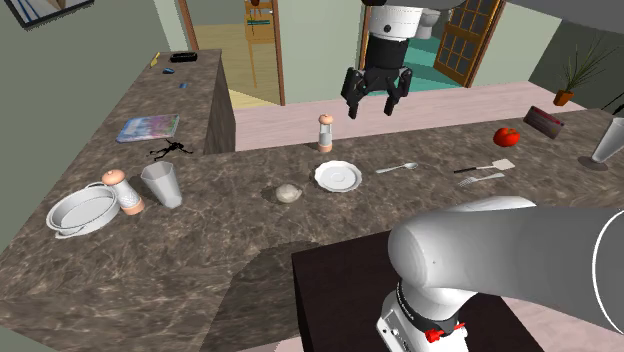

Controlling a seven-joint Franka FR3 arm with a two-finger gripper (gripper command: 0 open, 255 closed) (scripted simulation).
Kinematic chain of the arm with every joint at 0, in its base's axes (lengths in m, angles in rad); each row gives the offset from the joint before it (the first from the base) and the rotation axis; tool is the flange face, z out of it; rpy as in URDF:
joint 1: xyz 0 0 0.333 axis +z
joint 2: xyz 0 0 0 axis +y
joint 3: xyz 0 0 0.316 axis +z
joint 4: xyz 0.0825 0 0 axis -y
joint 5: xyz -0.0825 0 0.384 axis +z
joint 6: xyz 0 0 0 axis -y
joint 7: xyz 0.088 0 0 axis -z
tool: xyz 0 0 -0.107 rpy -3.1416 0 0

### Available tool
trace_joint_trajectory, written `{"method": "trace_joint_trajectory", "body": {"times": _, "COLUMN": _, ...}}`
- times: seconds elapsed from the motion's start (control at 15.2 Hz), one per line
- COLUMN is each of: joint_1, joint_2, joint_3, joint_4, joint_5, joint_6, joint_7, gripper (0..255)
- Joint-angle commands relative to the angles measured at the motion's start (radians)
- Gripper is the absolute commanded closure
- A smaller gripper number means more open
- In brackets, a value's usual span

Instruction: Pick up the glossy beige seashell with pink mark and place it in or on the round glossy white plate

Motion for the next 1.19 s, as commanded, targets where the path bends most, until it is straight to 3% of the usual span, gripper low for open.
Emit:
{"method": "trace_joint_trajectory", "body": {"times": 0.0, "joint_1": 0.000, "joint_2": 0.000, "joint_3": 0.000, "joint_4": 0.000, "joint_5": 0.000, "joint_6": 0.000, "joint_7": 0.000, "gripper": 0}}
{"method": "trace_joint_trajectory", "body": {"times": 0.53, "joint_1": 0.067, "joint_2": 0.137, "joint_3": 0.031, "joint_4": -0.154, "joint_5": -0.005, "joint_6": 0.363, "joint_7": -0.128, "gripper": 0}}
{"method": "trace_joint_trajectory", "body": {"times": 1.12, "joint_1": 0.133, "joint_2": 0.429, "joint_3": 0.069, "joint_4": -0.207, "joint_5": -0.017, "joint_6": 0.792, "joint_7": -0.257, "gripper": 0}}
